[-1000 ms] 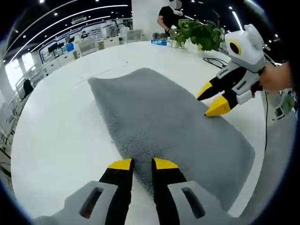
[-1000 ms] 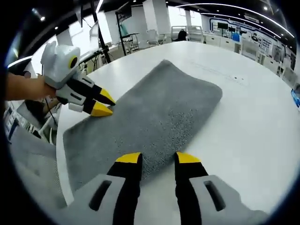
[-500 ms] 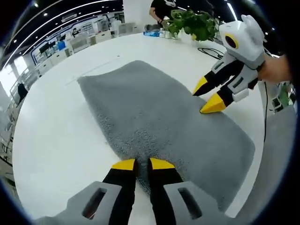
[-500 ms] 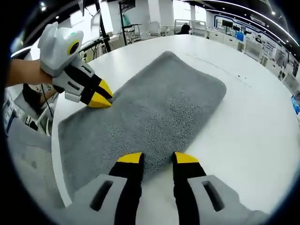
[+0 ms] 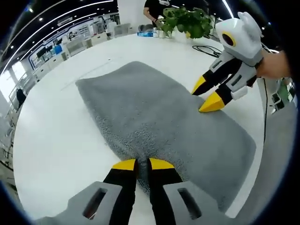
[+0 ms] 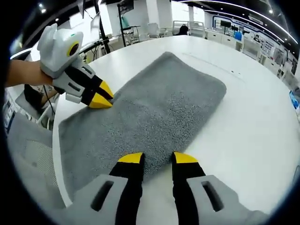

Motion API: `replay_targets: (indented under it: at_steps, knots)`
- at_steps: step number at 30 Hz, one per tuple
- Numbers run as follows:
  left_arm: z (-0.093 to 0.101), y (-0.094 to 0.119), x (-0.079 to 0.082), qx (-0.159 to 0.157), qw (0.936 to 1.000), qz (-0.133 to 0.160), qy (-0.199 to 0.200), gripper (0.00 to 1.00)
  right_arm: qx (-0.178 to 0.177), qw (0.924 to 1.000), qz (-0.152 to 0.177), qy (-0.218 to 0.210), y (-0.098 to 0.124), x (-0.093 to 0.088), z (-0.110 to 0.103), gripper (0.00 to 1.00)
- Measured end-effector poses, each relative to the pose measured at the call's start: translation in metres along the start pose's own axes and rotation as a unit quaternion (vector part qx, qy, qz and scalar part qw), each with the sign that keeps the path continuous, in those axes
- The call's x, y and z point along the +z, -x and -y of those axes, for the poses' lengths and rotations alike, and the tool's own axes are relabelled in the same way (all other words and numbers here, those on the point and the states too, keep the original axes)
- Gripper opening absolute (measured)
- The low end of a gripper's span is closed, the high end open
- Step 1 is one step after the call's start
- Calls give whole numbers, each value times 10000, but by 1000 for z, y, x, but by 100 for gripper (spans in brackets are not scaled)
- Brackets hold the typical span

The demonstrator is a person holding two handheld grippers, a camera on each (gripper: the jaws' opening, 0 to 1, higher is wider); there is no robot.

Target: Fold the towel on the table until its edges align and the towel forms a compact rectangular stack.

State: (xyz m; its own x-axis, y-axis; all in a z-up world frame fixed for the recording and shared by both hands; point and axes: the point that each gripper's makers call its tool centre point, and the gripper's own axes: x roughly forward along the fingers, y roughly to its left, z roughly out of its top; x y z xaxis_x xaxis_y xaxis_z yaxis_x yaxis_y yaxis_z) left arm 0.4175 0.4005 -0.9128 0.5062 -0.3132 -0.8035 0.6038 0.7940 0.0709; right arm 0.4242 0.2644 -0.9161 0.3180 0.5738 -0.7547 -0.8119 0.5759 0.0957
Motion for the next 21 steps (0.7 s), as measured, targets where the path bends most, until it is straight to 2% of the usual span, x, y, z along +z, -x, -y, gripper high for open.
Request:
replay_targets:
  at_steps: [21]
  knots:
    - [40, -17, 30, -123, 9999, 87, 16, 9, -79, 9999, -117, -17, 30, -29, 29, 22]
